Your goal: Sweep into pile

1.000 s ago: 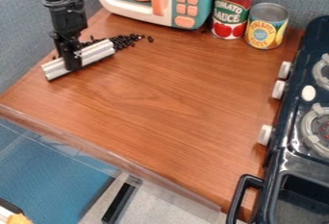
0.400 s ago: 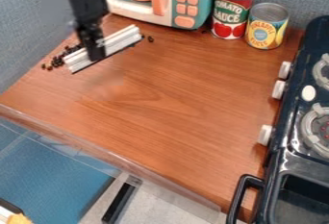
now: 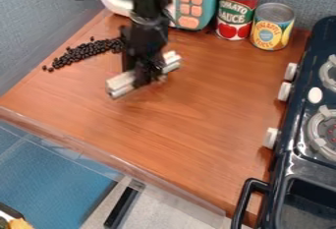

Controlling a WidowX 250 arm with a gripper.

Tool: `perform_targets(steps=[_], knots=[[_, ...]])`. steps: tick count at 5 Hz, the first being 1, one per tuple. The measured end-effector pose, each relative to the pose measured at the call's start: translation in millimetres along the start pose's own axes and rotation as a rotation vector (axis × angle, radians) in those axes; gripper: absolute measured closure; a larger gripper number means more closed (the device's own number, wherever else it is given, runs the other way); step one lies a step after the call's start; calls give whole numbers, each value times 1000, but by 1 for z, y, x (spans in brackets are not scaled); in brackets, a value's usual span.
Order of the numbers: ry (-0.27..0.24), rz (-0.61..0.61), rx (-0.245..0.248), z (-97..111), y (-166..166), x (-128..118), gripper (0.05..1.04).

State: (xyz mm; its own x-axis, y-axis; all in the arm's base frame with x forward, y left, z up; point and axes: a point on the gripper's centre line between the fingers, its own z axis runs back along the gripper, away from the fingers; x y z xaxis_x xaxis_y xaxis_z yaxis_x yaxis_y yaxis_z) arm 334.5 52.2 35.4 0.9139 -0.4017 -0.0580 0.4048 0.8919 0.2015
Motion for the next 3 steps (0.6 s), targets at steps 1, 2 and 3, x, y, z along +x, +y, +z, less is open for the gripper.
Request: perform_targets(steps=[1, 2, 3], knots=[[84, 118, 125, 11, -17, 5, 706], [152, 143, 98, 6, -21, 9, 706], [189, 178, -47, -6, -4, 22, 706]])
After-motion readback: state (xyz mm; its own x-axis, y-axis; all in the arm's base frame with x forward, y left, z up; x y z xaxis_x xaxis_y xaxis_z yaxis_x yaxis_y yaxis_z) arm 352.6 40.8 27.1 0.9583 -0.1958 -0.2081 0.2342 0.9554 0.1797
